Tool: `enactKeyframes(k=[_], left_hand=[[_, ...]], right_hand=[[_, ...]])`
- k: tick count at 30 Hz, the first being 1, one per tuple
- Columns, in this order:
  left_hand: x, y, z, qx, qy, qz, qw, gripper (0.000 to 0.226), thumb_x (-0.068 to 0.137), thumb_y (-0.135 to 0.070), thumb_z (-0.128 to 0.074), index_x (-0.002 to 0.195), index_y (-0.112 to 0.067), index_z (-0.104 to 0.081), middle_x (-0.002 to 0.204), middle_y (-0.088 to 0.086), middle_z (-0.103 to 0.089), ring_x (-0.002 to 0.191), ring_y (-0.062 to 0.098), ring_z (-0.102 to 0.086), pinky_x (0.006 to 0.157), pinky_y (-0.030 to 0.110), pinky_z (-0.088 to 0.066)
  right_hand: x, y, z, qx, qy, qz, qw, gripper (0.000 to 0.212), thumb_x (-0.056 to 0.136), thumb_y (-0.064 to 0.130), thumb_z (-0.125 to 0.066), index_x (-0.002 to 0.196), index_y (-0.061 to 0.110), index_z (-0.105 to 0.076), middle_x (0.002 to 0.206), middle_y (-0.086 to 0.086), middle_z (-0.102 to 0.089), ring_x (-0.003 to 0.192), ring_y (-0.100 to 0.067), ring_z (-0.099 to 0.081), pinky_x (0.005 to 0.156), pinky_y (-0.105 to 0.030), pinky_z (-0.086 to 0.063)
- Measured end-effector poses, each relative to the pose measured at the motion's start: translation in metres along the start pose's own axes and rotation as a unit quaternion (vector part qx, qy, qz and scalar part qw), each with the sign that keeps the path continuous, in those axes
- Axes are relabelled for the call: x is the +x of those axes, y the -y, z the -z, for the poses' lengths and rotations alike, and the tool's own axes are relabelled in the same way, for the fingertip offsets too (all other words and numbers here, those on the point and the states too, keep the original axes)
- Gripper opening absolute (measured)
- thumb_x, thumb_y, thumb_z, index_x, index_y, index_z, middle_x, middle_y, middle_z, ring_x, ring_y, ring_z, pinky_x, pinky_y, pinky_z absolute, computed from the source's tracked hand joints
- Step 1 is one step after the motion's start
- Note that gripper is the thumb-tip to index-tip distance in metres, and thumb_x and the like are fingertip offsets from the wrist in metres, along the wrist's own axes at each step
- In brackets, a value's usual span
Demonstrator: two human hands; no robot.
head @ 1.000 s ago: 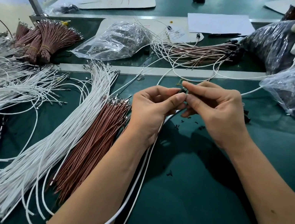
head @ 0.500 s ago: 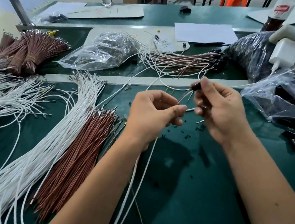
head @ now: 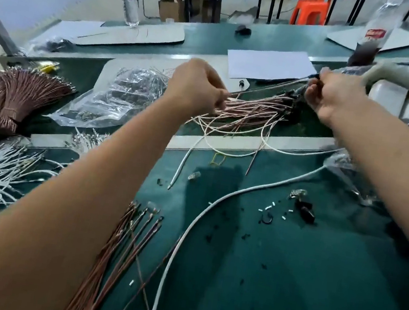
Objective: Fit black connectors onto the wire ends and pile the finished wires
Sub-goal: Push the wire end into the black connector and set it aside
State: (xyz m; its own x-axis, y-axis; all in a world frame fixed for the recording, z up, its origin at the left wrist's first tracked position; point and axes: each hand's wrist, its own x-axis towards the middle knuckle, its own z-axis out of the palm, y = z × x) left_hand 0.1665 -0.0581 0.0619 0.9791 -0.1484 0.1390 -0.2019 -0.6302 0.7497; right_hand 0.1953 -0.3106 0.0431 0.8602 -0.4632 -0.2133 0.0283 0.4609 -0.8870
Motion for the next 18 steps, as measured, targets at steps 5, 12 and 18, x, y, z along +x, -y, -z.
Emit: enactKeyframes(k=[5,12,18], left_hand=[[0.055,0.026,-0.028,0.208,-0.009,-0.038,0.977,0.009,0.088,-0.023,-0.078,0.097,-0.019,-0.079,0.104,0.004,-0.076,0.092,0.021,-0.068,0.092,0.036,-0.057],[0.067,0.045,-0.036,0.219,-0.013,-0.058,0.974,0.024,0.088,-0.035,-0.078,0.107,-0.021,-0.077,0.110,0.005,-0.073,0.104,0.024,-0.067,0.096,0.039,-0.054],[0.004,0.018,-0.043,0.104,-0.087,-0.112,0.984,0.015,0.091,-0.029,-0.073,0.095,-0.016,-0.080,0.091,0.001,-0.077,0.083,0.018,-0.068,0.083,0.030,-0.053]], right_hand=[[0.042,-0.022,0.003,-0.157,-0.017,-0.049,0.986,0.021,0.111,0.002,-0.028,0.113,0.002,-0.049,0.085,-0.015,-0.059,0.042,-0.015,-0.063,0.044,-0.023,-0.055],[0.050,-0.025,-0.011,-0.226,-0.067,-0.023,0.972,0.023,0.105,0.000,-0.032,0.114,0.008,-0.051,0.078,-0.012,-0.055,0.052,-0.019,-0.056,0.043,-0.027,-0.054],[-0.017,-0.020,-0.006,-0.595,0.125,0.134,0.782,0.013,0.096,0.009,-0.067,0.083,0.008,-0.072,0.066,-0.010,-0.074,0.048,-0.015,-0.068,0.040,-0.023,-0.050]])
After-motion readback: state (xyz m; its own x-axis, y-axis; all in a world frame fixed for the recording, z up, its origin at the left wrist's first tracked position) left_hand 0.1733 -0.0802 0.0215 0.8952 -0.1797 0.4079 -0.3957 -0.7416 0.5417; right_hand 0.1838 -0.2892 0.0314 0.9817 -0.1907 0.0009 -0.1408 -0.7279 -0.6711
